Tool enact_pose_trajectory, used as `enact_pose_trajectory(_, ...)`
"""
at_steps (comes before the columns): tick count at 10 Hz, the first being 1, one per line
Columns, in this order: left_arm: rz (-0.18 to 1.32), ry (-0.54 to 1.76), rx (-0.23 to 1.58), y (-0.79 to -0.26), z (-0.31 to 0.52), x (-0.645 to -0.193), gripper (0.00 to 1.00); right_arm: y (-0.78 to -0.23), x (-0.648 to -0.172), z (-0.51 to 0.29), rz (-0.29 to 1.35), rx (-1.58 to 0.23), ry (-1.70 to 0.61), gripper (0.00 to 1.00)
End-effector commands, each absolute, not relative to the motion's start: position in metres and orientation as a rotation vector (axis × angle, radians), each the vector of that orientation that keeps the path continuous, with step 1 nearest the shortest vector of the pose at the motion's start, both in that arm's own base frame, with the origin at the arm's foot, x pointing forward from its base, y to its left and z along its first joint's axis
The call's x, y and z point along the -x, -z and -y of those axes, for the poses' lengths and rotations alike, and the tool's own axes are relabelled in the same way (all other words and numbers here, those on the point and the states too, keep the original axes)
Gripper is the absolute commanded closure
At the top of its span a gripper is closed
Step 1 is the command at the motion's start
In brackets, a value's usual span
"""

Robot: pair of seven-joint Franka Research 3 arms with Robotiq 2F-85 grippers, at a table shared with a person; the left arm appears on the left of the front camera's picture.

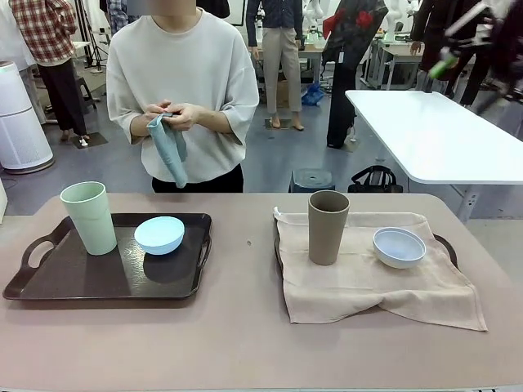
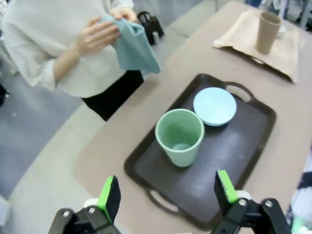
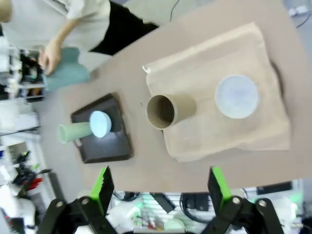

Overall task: Set up a tray with a mat and arrange the tableware.
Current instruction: Pick up the Picnic Bowl and Reusable plastic cup from the Handle tray in front of the human's position and hold them in the air.

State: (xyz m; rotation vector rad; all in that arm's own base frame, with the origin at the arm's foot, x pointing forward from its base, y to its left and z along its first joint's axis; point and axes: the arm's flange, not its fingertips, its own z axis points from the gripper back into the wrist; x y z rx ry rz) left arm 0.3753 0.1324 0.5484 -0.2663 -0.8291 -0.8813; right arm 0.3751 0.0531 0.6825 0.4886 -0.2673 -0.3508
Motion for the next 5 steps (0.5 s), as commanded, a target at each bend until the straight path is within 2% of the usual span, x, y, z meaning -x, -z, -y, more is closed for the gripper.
enact_pose_trajectory(1,0.703,0.900,0.489,-0.548,-0.125,-0.368,0.00,-0.687,-0.410,-0.087,0.256,-0.411,0.383,0.00)
enact_pose_trajectory(2,0.607,0.895,0.621,-0.554,-0.131,-0.361,0.00,-0.685,-0.420,-0.108,0.237,-0.400,0.370,0.00)
enact_pose_trajectory(3,0.790,0.898,0.350,-0.540,-0.124,-0.372,0.00,-0.680,-0.424,-0.114,0.163,-0.445,0.350,0.00)
enact_pose_trajectory(4,0.790,0.898,0.350,-0.540,-0.124,-0.372,0.00,-0.684,-0.400,-0.105,0.258,-0.433,0.346,0.00)
enact_pose_trajectory(5,0.790,0.898,0.350,-0.540,-0.124,-0.372,0.00,-0.684,-0.400,-0.105,0.258,-0.433,0.346,0.00)
